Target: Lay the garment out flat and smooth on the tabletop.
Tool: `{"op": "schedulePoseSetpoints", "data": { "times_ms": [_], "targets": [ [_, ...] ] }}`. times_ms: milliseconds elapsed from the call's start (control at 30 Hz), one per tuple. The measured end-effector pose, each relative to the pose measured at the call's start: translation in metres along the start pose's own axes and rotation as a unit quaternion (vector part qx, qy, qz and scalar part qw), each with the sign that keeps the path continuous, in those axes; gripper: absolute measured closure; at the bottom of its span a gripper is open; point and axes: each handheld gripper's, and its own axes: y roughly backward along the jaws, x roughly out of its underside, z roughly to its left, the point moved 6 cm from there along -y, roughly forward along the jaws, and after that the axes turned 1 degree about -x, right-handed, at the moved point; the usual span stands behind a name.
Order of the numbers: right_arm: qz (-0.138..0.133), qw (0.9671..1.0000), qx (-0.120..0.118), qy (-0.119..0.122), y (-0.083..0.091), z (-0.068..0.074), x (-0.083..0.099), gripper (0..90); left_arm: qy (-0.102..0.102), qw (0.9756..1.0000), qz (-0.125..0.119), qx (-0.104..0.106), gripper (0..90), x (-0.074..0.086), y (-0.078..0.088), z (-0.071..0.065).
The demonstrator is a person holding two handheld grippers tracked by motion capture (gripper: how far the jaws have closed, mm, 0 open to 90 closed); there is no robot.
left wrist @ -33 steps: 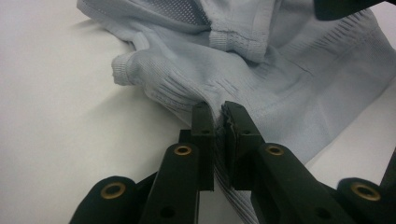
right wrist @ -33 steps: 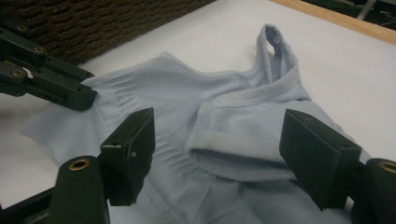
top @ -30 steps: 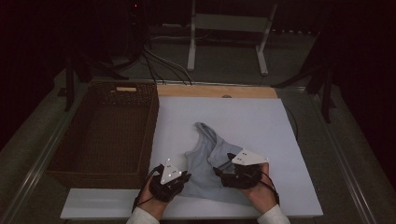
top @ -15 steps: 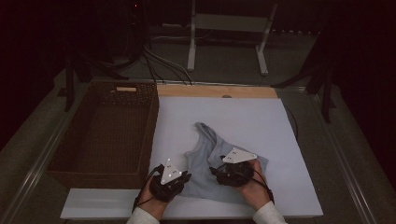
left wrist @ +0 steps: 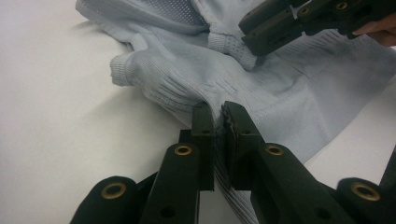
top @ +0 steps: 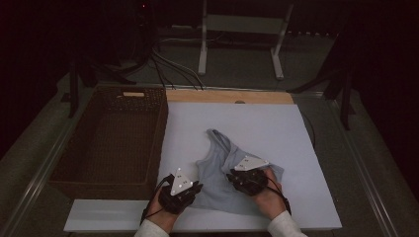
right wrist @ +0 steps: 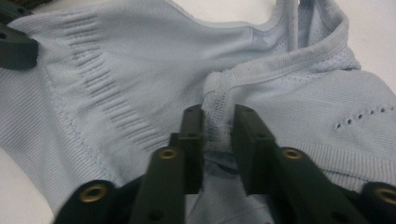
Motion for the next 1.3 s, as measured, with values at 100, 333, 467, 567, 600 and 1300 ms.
{"op": "schedulePoseSetpoints", "data": {
  "times_ms": [100, 333, 467, 567, 600, 1300],
  "targets": [
    [-0.002, 1.0, 0.005, 0.001, 0.003, -0.002, -0.001, 89.7, 0.0, 1.0, 0.0, 0.0, 83.8, 0.0, 0.0, 0.0],
    [-0.017, 0.9998, 0.009, 0.004, 0.011, -0.003, -0.008, 66.1, 0.0, 1.0, -0.001, 0.0, 83.8, 0.0, 0.0, 0.0],
    [-0.015, 0.9998, 0.01, 0.005, 0.006, 0.001, -0.008, 46.7, -0.001, 1.0, -0.001, 0.0, 83.8, 0.0, 0.0, 0.0],
    [-0.006, 0.9998, 0.017, 0.012, 0.0, 0.002, -0.007, 42.0, -0.001, 1.0, -0.001, 0.0, 83.8, 0.0, 0.0, 0.0],
    [-0.002, 0.9998, 0.017, 0.013, -0.002, 0.003, -0.006, 42.1, -0.001, 1.0, -0.001, 0.001, 83.7, 0.0, 0.0, 0.0],
    [-0.022, 0.9986, 0.049, -0.006, 0.028, -0.029, -0.018, 84.1, -0.001, 1.0, -0.001, 0.001, 83.8, 0.0, -0.001, -0.001]
  ]
}}
